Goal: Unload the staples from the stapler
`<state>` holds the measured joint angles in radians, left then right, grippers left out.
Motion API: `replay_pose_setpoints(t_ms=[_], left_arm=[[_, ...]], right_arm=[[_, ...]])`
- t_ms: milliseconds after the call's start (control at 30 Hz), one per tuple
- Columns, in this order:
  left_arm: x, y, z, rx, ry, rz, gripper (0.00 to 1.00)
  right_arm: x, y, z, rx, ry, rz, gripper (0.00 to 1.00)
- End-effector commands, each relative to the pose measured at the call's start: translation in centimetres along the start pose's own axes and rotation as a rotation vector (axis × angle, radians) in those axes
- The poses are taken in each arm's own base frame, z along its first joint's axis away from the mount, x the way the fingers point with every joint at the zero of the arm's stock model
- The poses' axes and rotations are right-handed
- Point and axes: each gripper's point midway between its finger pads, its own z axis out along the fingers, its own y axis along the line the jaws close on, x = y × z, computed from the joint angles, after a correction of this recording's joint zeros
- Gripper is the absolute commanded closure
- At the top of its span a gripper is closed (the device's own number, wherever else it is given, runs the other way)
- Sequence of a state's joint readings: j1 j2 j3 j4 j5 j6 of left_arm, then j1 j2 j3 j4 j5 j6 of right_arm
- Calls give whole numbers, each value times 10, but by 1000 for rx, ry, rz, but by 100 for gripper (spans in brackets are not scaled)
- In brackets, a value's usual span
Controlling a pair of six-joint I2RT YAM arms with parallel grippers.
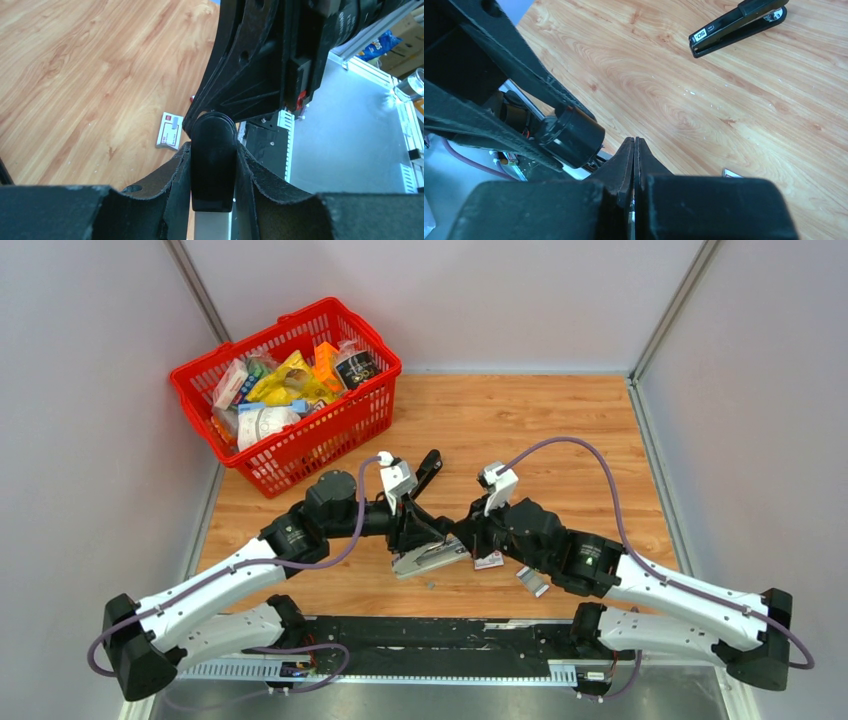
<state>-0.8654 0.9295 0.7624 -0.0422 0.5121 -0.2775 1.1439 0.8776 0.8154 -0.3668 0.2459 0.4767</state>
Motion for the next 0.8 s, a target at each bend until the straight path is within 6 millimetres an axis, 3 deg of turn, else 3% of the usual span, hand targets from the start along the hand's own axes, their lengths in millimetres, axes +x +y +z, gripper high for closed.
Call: replay_pose_setpoints(t_ms=[0, 333, 533, 767], left_arm=[[-60, -7, -9, -36, -201, 57, 100], [-74, 16, -14, -171, -294, 22, 100], [-68, 34, -8, -245, -298, 2, 100], [-70, 55, -11, -349, -345, -4, 100]], right_arm=[[17, -2, 11, 7, 34, 28, 100], [71, -23, 32, 91, 123, 45, 100], [86, -17, 48, 79, 127, 60, 100], [89, -14, 66, 85, 90, 77, 100]])
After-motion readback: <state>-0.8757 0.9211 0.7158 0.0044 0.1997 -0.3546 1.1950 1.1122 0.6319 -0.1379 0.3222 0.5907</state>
